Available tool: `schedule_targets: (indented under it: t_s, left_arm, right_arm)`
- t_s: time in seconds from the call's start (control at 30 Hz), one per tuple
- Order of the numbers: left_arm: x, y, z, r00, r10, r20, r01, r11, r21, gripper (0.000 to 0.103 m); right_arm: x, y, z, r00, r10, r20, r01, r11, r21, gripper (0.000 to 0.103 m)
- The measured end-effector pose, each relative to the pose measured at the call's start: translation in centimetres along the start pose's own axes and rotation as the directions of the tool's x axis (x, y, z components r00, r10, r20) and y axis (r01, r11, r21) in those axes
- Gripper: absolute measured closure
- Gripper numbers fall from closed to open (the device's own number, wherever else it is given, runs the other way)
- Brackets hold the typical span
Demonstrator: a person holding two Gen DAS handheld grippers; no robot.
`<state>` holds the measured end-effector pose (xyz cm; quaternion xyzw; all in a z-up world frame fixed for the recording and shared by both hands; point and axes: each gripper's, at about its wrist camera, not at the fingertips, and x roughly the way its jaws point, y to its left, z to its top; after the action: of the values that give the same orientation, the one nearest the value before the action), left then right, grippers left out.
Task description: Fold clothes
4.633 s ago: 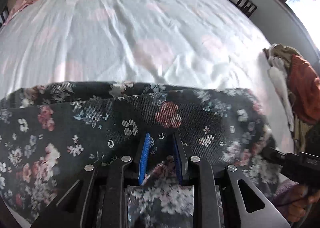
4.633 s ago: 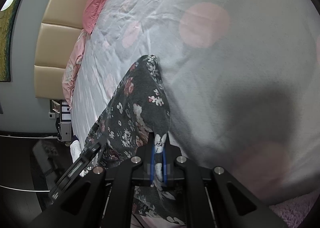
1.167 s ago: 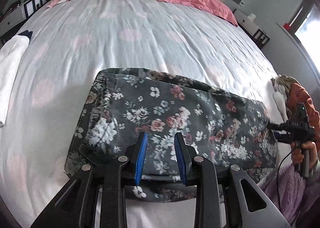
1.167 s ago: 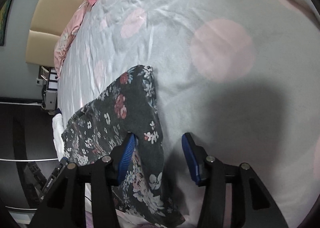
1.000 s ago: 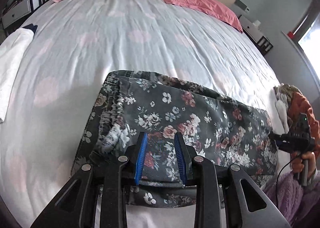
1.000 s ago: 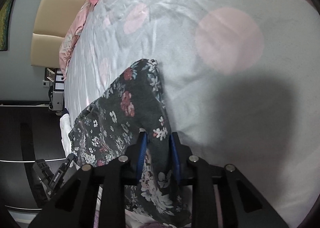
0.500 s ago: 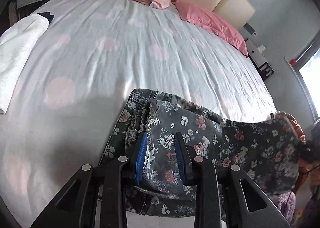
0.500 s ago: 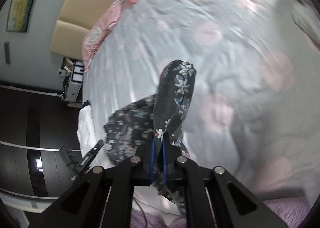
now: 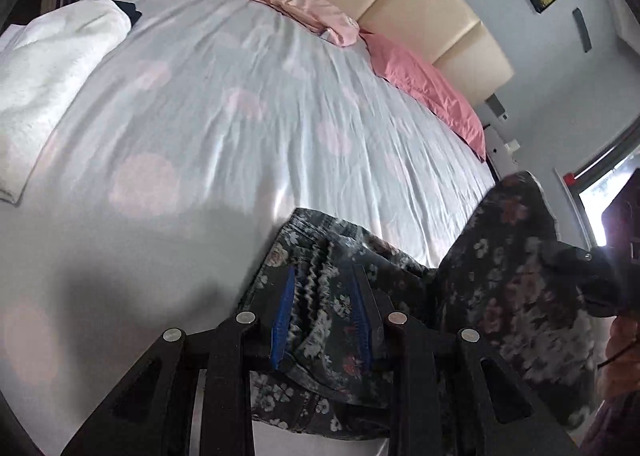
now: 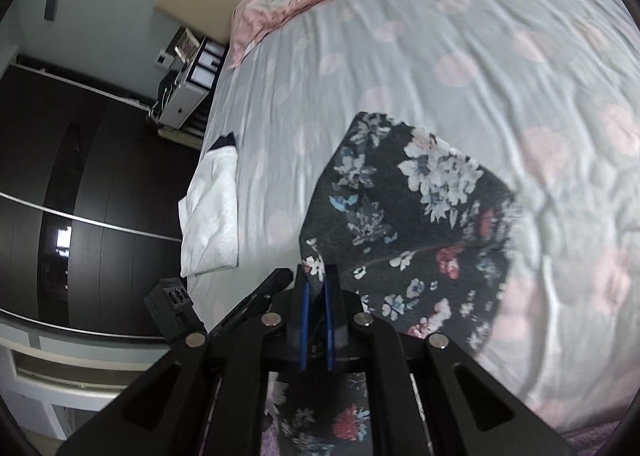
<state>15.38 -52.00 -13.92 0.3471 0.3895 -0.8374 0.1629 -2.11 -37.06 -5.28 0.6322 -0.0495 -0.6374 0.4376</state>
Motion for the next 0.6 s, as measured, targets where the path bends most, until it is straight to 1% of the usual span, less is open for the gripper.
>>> schedule_targets:
  t_s: [0.07, 0.17, 0.23, 0.33, 0.37, 0.53, 0.6]
  left_arm:
    - [0.1, 0.5, 0.2, 1.000, -0.005, 0.005, 0.005, 1.000, -0.012, 0.073]
    - [0.2, 1.6, 0.6, 1.000, 0.002, 0.012, -0.002, 0.999, -0.039, 0.073]
    - [0.2, 2.4, 0.8, 1.000, 0.005, 0.019, -0.004, 0.998, -0.063, 0.073]
    - [0.3, 3.5, 1.2, 1.000, -0.012, 0.027, 0.015, 0.994, -0.106, 0.073]
    - [0.4, 3.7, 1.3, 0.999, -0.017, 0.028, 0.020, 0.993, -0.114, 0.073]
    - [1.1, 3.8, 1.5, 0.999, -0.040, 0.001, 0.040, 0.995, -0.094, 0.073]
    - [1.4, 3.8, 1.6, 0.999, -0.041, -0.004, 0.041, 0.995, -0.088, 0.073]
  right_arm:
    - [3.3, 1.2, 0.1, 0.999, -0.009, -0.036, 0.009, 1.000, -0.010, 0.097]
    - [7.8, 1.9, -0.3, 0.995, -0.016, -0.096, 0.015, 1.000, -0.016, 0.097]
    - [10.5, 1.8, -0.6, 0.991, -0.014, -0.132, 0.013, 1.000, -0.012, 0.097]
    - [14.2, 1.2, -0.9, 0.985, -0.025, -0.169, 0.026, 1.000, 0.001, 0.097]
    - [15.2, 0.8, -1.0, 0.984, -0.030, -0.175, 0.032, 0.999, 0.009, 0.097]
    - [18.9, -1.2, -1.2, 0.979, -0.022, -0.202, 0.033, 0.998, 0.054, 0.096]
    - [19.6, -2.0, -1.4, 0.979, -0.001, -0.205, 0.018, 0.997, 0.077, 0.095]
